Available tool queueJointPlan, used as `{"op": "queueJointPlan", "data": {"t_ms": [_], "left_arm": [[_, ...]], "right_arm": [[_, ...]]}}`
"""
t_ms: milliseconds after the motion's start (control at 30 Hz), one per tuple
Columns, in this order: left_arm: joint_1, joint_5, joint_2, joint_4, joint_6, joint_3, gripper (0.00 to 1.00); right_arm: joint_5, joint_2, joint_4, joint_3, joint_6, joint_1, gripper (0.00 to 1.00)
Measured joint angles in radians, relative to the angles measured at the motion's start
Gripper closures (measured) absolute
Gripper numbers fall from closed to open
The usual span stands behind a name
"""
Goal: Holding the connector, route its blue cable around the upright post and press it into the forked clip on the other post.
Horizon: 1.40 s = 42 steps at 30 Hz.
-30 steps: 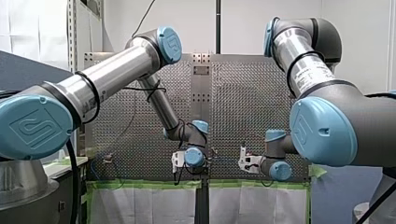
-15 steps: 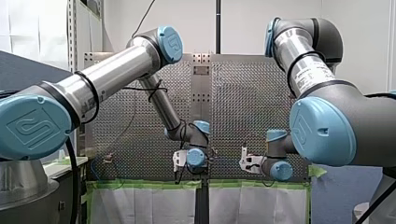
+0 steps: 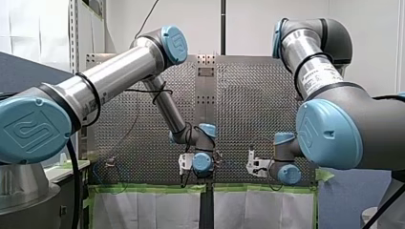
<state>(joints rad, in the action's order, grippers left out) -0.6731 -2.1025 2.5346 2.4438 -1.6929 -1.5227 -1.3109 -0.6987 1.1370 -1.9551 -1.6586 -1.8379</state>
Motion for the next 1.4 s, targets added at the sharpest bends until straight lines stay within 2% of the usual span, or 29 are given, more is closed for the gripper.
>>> {"op": "queueJointPlan", "data": {"t_ms": [133, 333, 733, 933, 1100, 1400], "left_arm": [[-0.007, -0.024, 0.000, -0.014, 0.011, 0.000, 1.00], [-0.019, -0.033, 0.002, -0.039, 0.028, 0.000, 1.00], [-0.016, -0.026, 0.042, -0.058, 0.029, 0.012, 1.00], [-0.013, -0.008, 0.043, -0.057, 0.027, 0.034, 1.00], [-0.007, 0.005, 0.044, -0.036, 0.026, 0.061, 1.00], [0.015, 0.034, 0.044, 0.030, 0.024, 0.114, 1.00]], "right_arm": [[-0.003, 0.000, -0.001, 0.000, 0.000, 0.007, 1.00], [-0.032, 0.000, -0.001, 0.000, 0.008, 0.018, 1.00], [-0.050, 0.001, 0.003, 0.003, 0.015, 0.029, 1.00], [-0.056, 0.002, 0.001, 0.026, 0.007, 0.031, 1.00], [-0.056, 0.002, -0.005, 0.041, 0.001, 0.031, 1.00], [-0.060, 0.002, -0.015, 0.050, 0.006, 0.033, 1.00]]}}
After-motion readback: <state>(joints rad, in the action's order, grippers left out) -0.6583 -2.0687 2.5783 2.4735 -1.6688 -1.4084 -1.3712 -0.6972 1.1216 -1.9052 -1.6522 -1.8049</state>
